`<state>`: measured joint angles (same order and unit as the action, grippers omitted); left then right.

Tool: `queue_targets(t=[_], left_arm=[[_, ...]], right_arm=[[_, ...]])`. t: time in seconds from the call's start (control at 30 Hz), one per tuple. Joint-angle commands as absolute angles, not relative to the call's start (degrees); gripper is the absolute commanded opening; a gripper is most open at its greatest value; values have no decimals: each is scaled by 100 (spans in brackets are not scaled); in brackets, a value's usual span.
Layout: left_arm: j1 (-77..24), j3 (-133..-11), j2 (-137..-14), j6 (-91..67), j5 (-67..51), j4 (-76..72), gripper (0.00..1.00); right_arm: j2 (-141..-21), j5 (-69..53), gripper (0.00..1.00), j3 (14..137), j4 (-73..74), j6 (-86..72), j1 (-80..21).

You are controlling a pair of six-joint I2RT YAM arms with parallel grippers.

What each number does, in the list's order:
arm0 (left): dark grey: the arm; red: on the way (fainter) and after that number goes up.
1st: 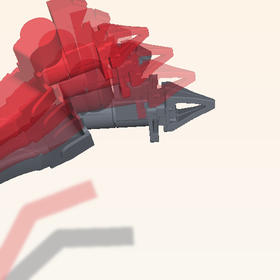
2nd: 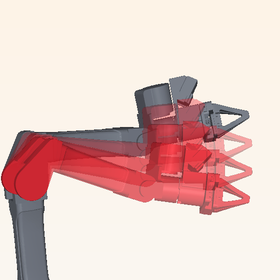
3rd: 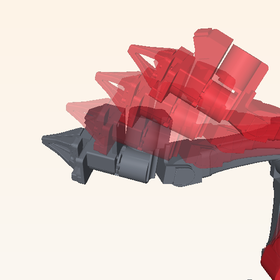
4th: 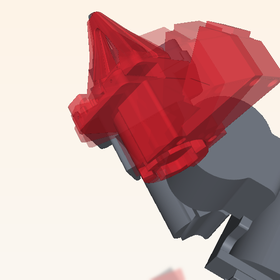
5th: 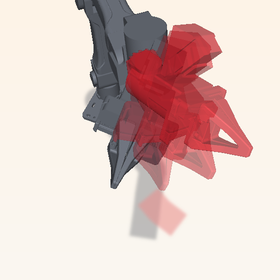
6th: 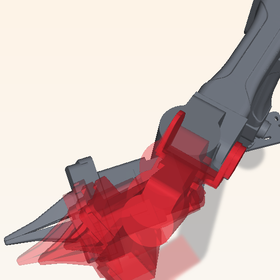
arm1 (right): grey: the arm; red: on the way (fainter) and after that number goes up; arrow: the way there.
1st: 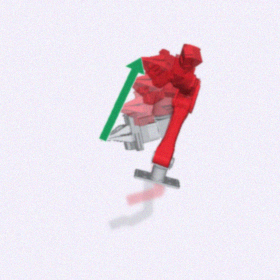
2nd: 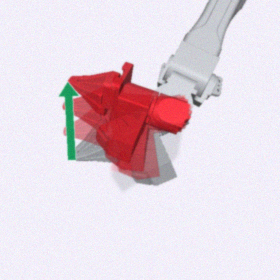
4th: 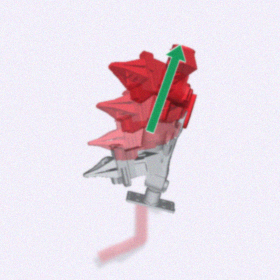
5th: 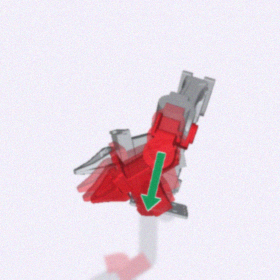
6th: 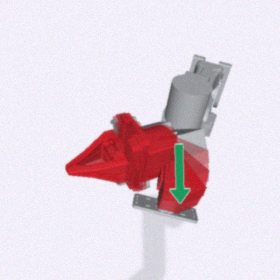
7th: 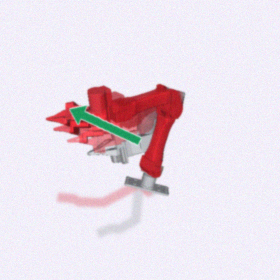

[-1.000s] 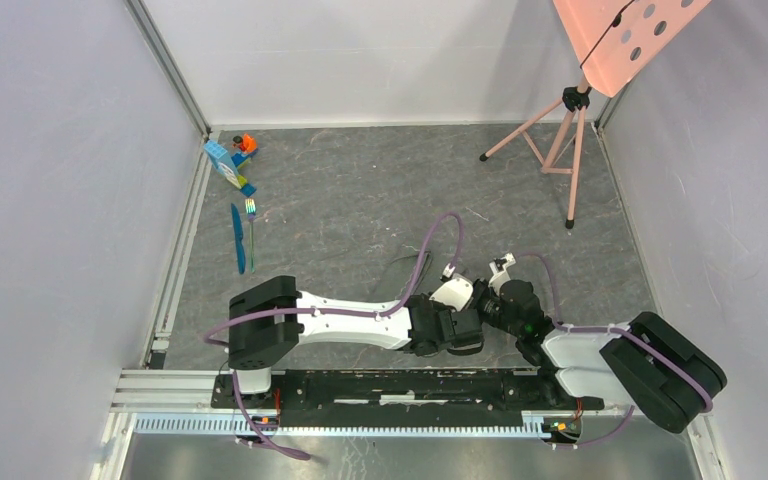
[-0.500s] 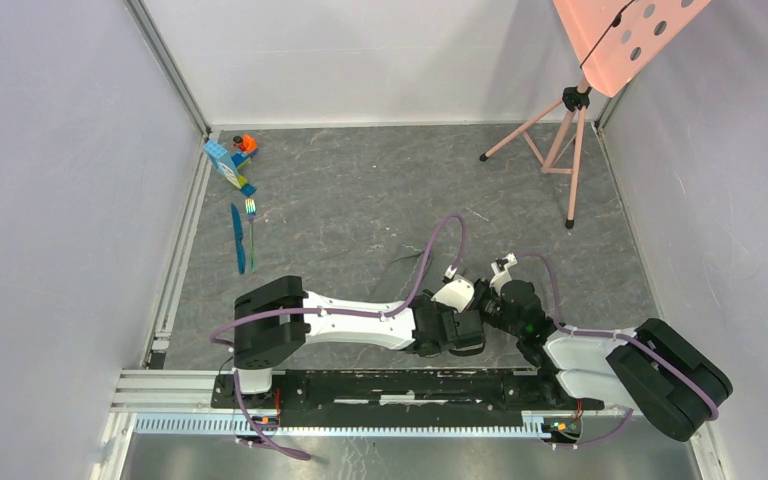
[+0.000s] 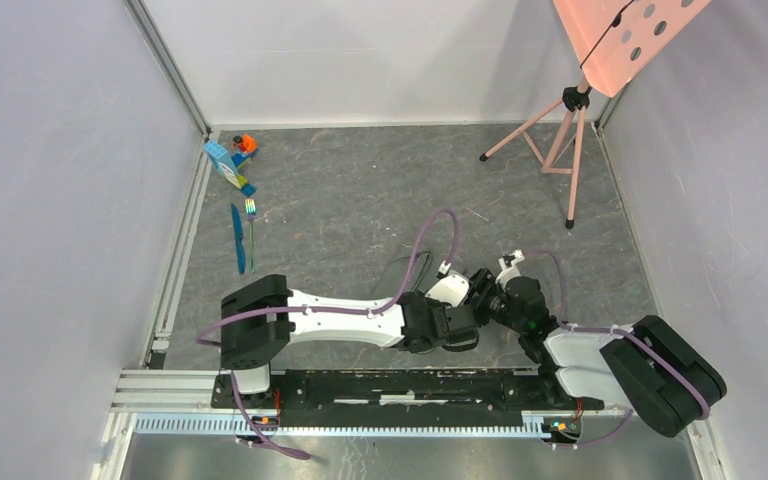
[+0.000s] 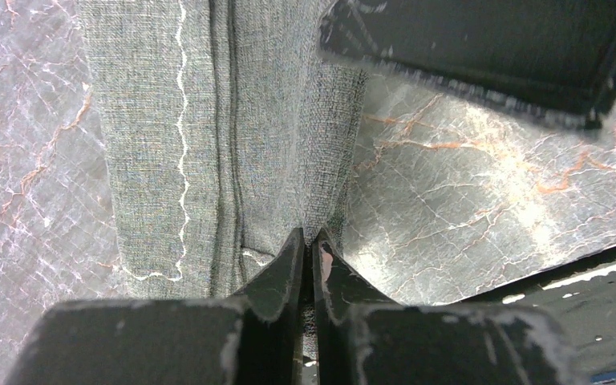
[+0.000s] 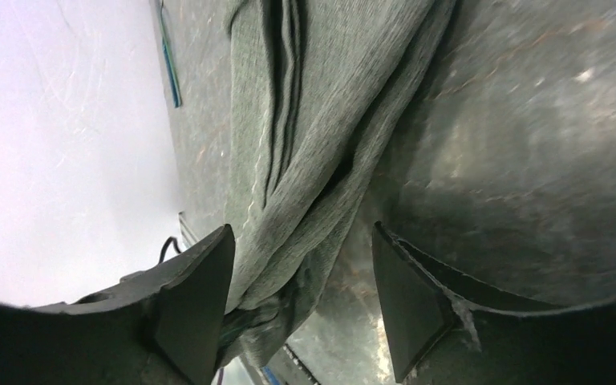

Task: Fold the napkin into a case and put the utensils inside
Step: Fold the 2/3-rectangle-folded napkin at the center of the board.

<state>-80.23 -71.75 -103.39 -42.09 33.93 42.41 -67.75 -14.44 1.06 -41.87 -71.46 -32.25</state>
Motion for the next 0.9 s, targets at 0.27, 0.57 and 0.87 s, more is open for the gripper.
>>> queue_targets(t=[0.27,0.57,0.87], left_arm=[[-7970,-6998,-9870,-4168,3384,3958,6],[-7968,-6900,-9770,-4175,3336,3920,5],[-7972,-6864,-9811,-4145,3252,3779,4]], right_arm=[[-7589,-1829,68,247,-4677,-6292,-2475],[-8191,-1799,58,574,-4967,-6252,-2314],[-8151,-1771,50,798,-4592,-5975,-2320]])
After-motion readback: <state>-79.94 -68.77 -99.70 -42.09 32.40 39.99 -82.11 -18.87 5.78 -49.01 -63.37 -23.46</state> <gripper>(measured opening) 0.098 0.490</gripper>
